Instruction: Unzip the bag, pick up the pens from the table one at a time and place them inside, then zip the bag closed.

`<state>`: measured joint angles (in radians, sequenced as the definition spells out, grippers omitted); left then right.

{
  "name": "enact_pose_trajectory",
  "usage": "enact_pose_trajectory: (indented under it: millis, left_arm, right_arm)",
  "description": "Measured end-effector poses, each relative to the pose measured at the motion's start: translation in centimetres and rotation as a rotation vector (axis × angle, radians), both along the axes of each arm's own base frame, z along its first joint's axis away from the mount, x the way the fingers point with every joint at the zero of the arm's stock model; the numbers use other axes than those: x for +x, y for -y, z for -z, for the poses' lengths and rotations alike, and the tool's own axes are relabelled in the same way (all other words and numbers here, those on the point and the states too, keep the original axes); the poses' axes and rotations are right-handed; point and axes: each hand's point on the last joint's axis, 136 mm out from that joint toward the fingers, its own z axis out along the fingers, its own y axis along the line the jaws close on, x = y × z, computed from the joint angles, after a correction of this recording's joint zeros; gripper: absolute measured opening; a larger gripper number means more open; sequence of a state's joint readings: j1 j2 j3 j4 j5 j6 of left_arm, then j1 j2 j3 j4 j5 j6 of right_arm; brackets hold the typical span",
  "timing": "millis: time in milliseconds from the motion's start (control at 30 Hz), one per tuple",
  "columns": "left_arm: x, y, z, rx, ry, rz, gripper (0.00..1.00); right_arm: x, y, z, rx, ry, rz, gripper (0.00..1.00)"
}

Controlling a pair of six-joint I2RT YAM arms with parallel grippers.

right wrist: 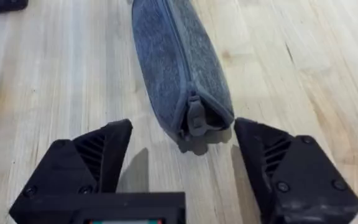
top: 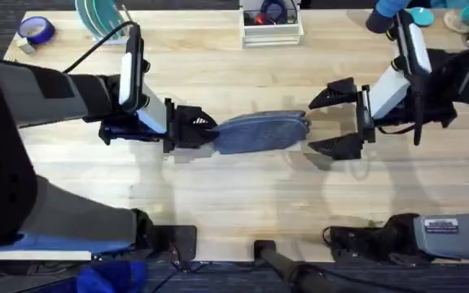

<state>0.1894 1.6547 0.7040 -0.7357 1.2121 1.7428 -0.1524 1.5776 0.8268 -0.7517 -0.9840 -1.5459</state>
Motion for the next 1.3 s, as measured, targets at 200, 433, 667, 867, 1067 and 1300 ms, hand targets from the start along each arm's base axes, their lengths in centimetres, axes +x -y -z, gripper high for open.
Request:
enact_pose_trajectory:
  millis: [200,433,667,867,1067,1300]
  left_arm:
    - [0.0,0.0,0.0,0.000,0.000,0.000,0.041]
    - [0.1,0.0,0.0,0.002,0.011,0.000,0.041]
    - [0.2,0.0,0.0,0.002,0.014,0.000,0.041]
    - [0.2,0.0,0.0,0.003,0.014,0.000,0.041]
    - [0.3,-0.2,0.1,0.005,0.018,-0.004,0.041]
    - [0.3,-0.2,0.0,0.005,0.018,-0.005,0.041]
  right_arm:
    - [-0.1,-0.3,0.0,0.000,0.000,-0.011,0.996]
    - [-0.6,-1.5,0.7,0.002,-0.020,-0.059,0.997]
    - [-0.5,-1.6,1.2,0.008,-0.032,-0.062,0.996]
    - [-0.2,-1.5,1.2,0.005,-0.012,-0.064,0.872]
    - [-0.1,-1.5,1.3,0.002,-0.006,-0.063,0.075]
    - [0.1,-1.2,1.2,0.006,-0.002,-0.053,0.034]
